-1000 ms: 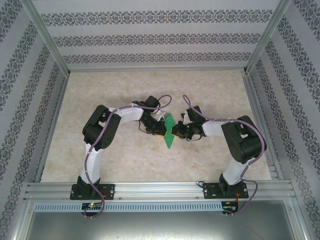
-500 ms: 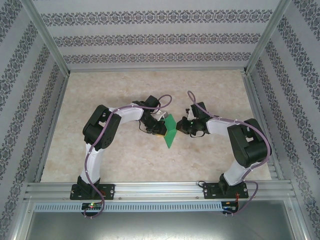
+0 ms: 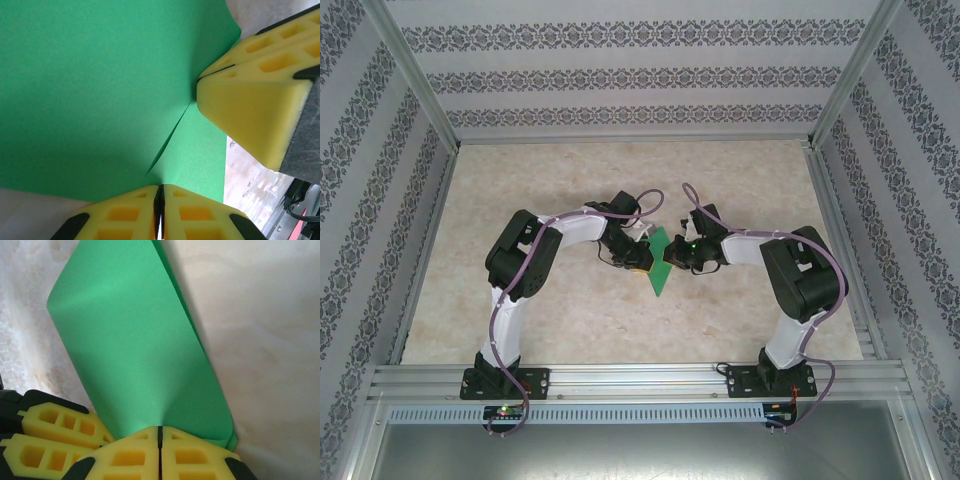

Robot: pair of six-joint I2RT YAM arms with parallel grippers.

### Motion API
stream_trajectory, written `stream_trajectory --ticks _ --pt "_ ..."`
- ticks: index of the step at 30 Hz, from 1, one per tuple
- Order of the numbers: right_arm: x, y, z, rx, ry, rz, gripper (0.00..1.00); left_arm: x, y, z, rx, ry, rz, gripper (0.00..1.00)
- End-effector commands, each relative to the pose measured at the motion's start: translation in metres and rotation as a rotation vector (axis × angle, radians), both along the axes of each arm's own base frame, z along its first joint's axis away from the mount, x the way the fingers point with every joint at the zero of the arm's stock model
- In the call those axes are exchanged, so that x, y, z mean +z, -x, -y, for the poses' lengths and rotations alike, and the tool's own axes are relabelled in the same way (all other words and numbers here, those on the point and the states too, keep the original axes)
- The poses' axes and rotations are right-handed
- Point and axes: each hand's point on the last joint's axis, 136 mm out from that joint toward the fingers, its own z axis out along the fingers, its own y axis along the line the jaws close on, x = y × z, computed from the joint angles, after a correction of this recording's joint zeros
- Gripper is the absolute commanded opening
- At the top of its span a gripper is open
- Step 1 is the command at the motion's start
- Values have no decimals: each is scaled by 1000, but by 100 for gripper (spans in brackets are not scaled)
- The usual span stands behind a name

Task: Fold a paper plane with a square sheet of paper (pick it up from the middle)
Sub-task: Third fold the triangle at the center of the table.

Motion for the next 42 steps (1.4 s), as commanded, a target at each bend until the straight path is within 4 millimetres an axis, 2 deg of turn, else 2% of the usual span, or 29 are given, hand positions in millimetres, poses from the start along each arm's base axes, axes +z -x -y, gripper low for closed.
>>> stream_trajectory --ticks 1,7,22,31,37,42 --pt "-17 -3 24 -30 142 -3 7 -60 14 -43 6 -253 -29 14" --pt "-28 -6 50 -87 195 -13 6 -61 15 -43 3 -252 -33 14" --pt "-16 -22 74 -167 154 20 5 -62 17 -42 -2 -248 -40 14" --pt "13 -18 66 -135 91 63 7 -59 15 -40 -2 -236 -39 15" --pt "30 1 46 -100 -45 60 16 -52 11 -35 6 -213 -27 15" --pt "30 19 28 -62 -96 32 23 -41 6 -31 16 -195 -8 15"
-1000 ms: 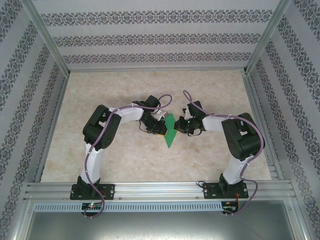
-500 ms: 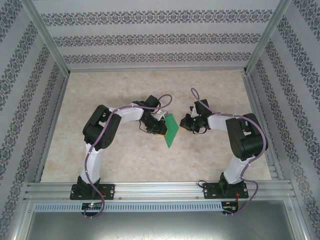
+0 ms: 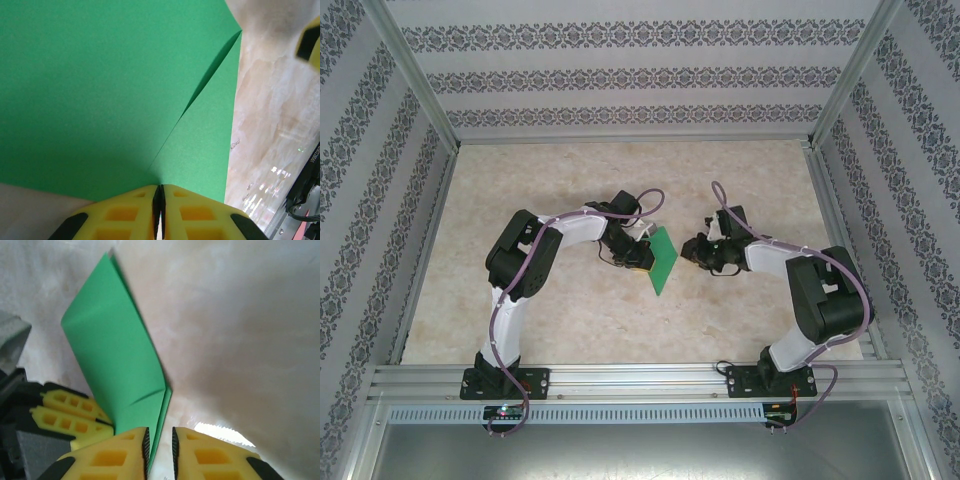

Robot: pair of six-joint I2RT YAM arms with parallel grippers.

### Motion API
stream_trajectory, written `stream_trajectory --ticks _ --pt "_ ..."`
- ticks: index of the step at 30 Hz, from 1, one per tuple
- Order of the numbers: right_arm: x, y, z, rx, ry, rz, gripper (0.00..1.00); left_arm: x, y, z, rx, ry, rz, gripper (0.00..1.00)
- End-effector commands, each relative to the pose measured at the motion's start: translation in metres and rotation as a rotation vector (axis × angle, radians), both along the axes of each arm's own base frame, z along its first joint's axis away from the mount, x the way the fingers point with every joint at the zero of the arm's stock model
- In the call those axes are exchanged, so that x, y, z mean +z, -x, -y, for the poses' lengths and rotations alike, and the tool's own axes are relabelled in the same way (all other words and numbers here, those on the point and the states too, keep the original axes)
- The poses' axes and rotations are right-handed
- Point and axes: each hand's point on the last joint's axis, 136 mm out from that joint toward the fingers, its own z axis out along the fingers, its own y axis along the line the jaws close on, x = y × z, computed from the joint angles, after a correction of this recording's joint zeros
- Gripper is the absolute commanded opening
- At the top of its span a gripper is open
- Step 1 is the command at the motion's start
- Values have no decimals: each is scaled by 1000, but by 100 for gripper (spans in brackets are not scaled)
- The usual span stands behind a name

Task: Fold a paper plane with a square sheet of paper (pick it up from the middle)
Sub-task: Third fold the triangle at the center of the table, then fourth fold the wing at the center of the table.

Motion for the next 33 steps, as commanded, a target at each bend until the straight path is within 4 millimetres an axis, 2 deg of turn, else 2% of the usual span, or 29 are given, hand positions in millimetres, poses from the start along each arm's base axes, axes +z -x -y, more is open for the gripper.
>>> stream_trajectory --ticks 1,7,14,20,33 --pt "5 12 -17 39 -60 -9 24 -40 8 -32 20 -198 -24 15" --pt "-4 10 -34 68 -79 -29 26 -40 8 -32 17 -197 -25 16" --pt "-11 10 -35 75 -38 -47 28 -43 10 -33 16 -200 -27 15" --pt "-2 7 -48 91 -122 -34 28 -42 10 -33 15 -196 -26 15" --pt "3 12 -50 80 -189 -35 28 -42 11 -34 12 -196 -25 15"
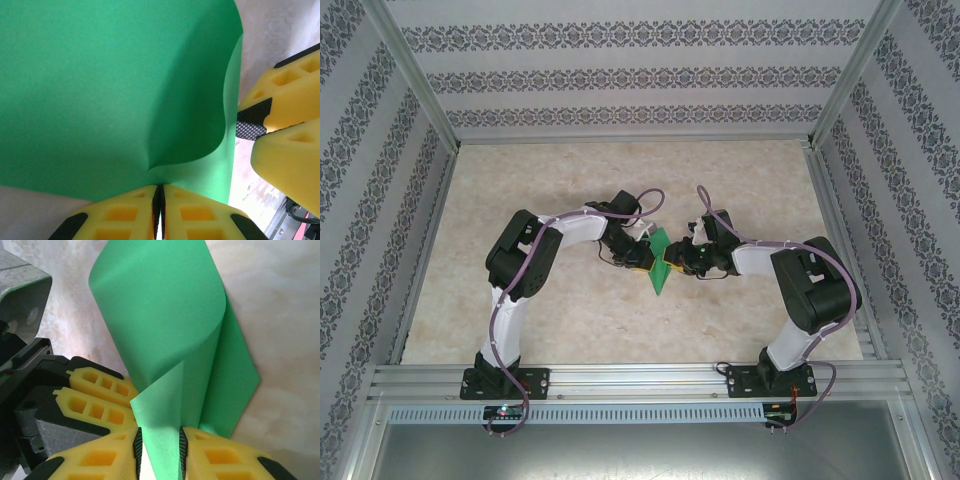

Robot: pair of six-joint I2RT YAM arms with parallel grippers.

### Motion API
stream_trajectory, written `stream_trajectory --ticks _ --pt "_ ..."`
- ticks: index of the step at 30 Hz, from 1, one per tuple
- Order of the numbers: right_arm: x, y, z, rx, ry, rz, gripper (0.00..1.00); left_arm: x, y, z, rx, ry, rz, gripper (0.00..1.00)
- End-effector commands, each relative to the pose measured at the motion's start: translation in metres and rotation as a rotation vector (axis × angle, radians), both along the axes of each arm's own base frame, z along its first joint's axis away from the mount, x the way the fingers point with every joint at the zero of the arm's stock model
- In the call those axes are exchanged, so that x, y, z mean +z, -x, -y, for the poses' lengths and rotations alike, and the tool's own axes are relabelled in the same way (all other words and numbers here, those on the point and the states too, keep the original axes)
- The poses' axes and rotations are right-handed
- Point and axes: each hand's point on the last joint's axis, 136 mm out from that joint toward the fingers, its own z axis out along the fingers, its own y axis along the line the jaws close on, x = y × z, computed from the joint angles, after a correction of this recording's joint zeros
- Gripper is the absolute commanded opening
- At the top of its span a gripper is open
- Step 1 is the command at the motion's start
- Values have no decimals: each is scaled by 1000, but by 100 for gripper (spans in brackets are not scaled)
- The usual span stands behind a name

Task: Fold a paper plane with a square sheet of paper (pick it up from the middle)
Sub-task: Fourth fold the wing at the center of the table.

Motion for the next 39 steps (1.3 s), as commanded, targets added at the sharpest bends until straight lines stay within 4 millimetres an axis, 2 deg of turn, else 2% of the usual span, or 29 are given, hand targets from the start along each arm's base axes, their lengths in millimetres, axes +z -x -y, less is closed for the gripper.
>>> stream_trajectory --ticks 1,7,12,19,22,30,39 --pt "5 3 -4 9 -43 7 28 -42 11 -34 11 -196 -26 16" --pt "-6 5 11 -16 29 -3 28 -42 12 -34 9 -196 -27 16" --pt "-12 1 14 -17 63 -4 28 -42 12 -34 10 -194 -28 16" --pt "-10 -6 5 2 -2 -4 28 -44 12 -33 11 -194 -36 16" --pt "-11 -5 7 -1 -8 -7 27 -44 12 -33 9 -193 -35 16" --pt "2 -3 2 9 -82 19 24 -43 10 -31 8 -191 -35 16" --pt "-5 3 -1 40 -62 9 22 -42 9 -30 8 -185 -36 16"
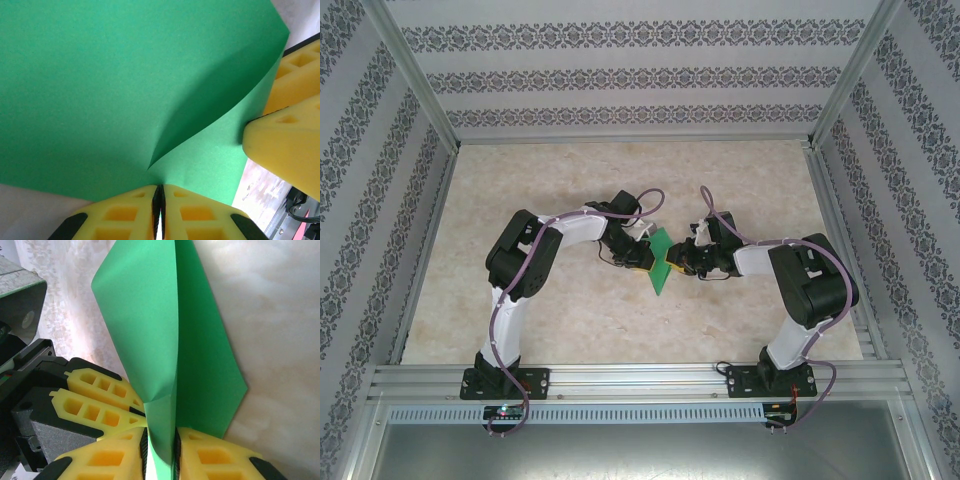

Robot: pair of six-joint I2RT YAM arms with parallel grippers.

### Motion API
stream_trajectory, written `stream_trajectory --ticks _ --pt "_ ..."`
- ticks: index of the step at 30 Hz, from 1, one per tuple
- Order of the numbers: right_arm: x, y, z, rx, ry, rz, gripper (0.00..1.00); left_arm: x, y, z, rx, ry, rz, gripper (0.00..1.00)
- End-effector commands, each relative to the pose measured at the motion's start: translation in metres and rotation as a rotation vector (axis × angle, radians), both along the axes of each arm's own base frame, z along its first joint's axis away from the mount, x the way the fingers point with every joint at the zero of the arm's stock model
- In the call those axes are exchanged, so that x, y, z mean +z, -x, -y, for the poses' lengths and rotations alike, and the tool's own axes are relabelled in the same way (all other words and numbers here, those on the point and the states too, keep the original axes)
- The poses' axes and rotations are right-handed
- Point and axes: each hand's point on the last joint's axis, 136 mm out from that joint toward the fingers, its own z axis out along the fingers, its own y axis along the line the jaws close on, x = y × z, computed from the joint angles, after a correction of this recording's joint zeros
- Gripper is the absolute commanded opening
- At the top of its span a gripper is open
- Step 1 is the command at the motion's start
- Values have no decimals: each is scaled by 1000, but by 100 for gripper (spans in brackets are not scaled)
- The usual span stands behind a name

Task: Fold a paper plane with a square sheet of paper (pick it up from the middle)
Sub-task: Fourth fold the wing at the center of the table.

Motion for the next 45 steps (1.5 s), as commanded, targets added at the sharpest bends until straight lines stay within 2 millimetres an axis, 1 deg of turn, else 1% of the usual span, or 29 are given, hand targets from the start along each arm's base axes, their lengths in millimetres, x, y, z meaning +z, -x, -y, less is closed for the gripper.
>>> stream_trajectory --ticks 1,4,7,10,13,15,20,24,27,33,37,45 --pt "0 6 -7 45 -13 16 22 -42 10 -30 8 -186 -37 16" --pt "-1 9 -11 75 12 28 22 -42 10 -30 9 -186 -37 16" --pt "-4 11 -8 76 38 23 20 -42 10 -31 9 -186 -38 16" --pt "-9 12 -2 63 90 20 15 -42 10 -31 9 -188 -37 16" --pt "-10 11 3 53 126 24 13 -41 9 -31 8 -187 -37 16" --pt "-11 11 2 52 135 24 12 -41 9 -30 8 -183 -37 16" --pt "-13 14 -2 66 176 24 10 -36 7 -27 14 -171 -33 16" --pt "-14 15 -1 62 222 26 7 -29 5 -26 22 -167 -21 16" --pt "-8 15 -4 59 228 44 6 -26 3 -27 28 -171 -8 17" --pt "6 14 -16 68 206 75 5 -31 2 -31 35 -199 -6 16" --pt "11 18 -26 84 180 84 9 -34 3 -34 30 -214 -6 15" --pt "18 17 -30 88 168 95 11 -39 4 -35 24 -220 -7 14"
